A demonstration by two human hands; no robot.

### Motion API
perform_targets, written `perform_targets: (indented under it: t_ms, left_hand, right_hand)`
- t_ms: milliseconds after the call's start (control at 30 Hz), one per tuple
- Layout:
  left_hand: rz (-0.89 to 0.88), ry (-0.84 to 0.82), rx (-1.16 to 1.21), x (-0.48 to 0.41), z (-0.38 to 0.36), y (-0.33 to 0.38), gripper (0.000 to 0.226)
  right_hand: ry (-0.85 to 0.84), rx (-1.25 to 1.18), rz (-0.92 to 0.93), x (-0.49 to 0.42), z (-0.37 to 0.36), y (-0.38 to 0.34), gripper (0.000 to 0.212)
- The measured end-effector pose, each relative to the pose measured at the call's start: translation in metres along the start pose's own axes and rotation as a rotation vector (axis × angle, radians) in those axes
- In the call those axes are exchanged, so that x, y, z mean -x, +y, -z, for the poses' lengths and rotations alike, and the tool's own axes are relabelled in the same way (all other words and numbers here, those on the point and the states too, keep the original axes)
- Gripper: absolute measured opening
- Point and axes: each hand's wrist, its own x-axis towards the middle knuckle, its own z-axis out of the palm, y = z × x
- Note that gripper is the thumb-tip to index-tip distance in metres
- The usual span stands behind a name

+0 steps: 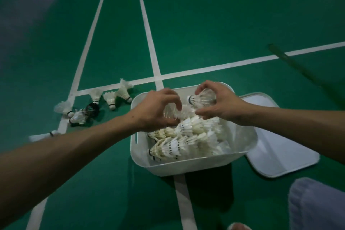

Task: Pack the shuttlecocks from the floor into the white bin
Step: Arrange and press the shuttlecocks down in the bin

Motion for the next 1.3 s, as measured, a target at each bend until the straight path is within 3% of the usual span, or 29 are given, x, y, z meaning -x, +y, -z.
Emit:
perform_targets:
  t_ms: [100, 200, 267, 700, 967, 1300]
  left_hand:
    - [-0.074, -0.125, -0.149, -0.014, -0.019, 0.007, 0.026]
    - [-0.191, -0.221, -0.287, -0.029, -0.038, 0.016, 0.029]
    - [-0.254, -0.290, -0.367, -0.037, -0.050, 0.020, 0.030]
    - [-0.310, -0.554, -0.533, -0.072, -0.089, 0.021, 0.087]
    - [-0.217, -0.659, -0.539, -0.077, -0.086, 0.033, 0.077]
    - [-0.237, -0.690, -0.473, -0.077, -0.083, 0.023, 0.073]
  right_hand:
    - [0.031, 0.288, 0.037, 0.005, 0.016, 0.023, 0.040]
    - [-0.062, 0.654, 0.103, 0.005, 0.024, 0.033, 0.042]
    - [-0.106, 0.768, 0.085, 0.005, 0.027, 0.037, 0.044]
    - [-0.091, 0.814, 0.039, 0.006, 0.031, 0.057, 0.059]
    - [-0.122, 0.890, 0.024, 0.009, 0.034, 0.061, 0.062]
    - [-0.156, 0.992, -0.009, 0.005, 0.035, 0.062, 0.072]
